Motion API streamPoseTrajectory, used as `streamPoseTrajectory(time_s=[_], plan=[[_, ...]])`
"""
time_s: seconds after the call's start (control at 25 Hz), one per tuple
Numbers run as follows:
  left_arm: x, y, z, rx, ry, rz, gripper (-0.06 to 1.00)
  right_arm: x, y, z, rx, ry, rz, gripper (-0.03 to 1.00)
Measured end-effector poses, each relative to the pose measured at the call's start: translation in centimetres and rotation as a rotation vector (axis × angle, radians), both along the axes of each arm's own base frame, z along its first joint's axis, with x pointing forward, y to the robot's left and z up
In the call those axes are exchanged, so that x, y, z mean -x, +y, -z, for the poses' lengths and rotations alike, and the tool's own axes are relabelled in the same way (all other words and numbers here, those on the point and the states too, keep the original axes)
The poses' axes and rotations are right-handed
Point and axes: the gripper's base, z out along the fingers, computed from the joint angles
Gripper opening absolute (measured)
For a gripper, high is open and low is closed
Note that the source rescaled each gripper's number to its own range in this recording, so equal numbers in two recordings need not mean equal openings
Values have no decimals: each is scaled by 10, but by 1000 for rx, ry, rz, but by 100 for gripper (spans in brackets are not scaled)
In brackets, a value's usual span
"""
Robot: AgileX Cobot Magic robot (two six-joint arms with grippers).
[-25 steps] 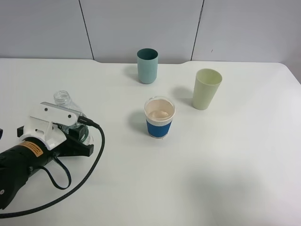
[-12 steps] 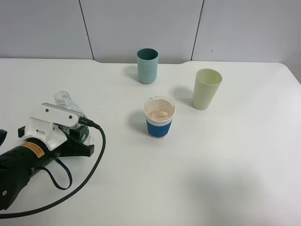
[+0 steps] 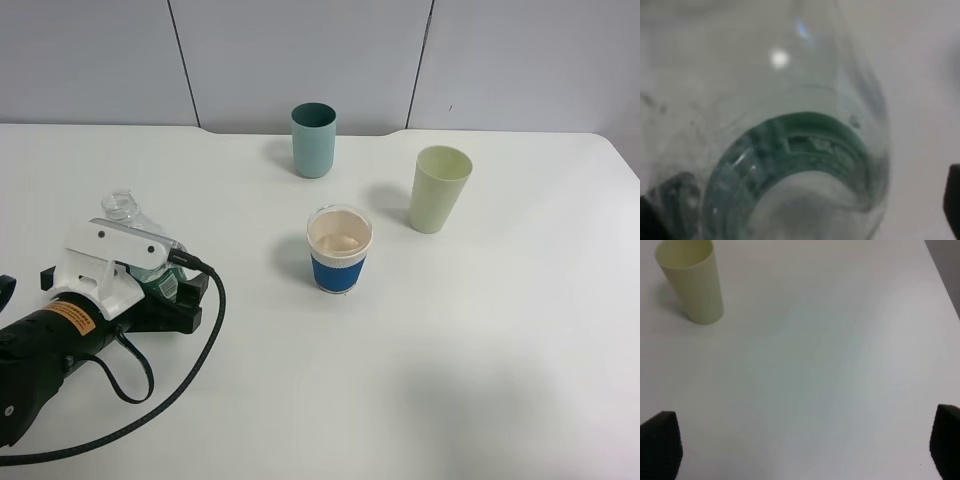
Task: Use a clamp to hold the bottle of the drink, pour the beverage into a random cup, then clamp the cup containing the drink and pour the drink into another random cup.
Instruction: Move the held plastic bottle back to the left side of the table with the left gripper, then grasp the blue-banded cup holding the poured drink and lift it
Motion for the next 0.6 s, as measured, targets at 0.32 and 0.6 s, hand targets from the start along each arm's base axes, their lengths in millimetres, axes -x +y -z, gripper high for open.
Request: streamPoseTrajectory(time_s=[0.32, 0.6], plan=[[0, -1, -8, 33, -20, 2, 99, 0, 0, 0, 0, 0, 0, 100], [2, -1, -20, 30, -20, 36, 99, 0, 0, 0, 0, 0, 0, 100]])
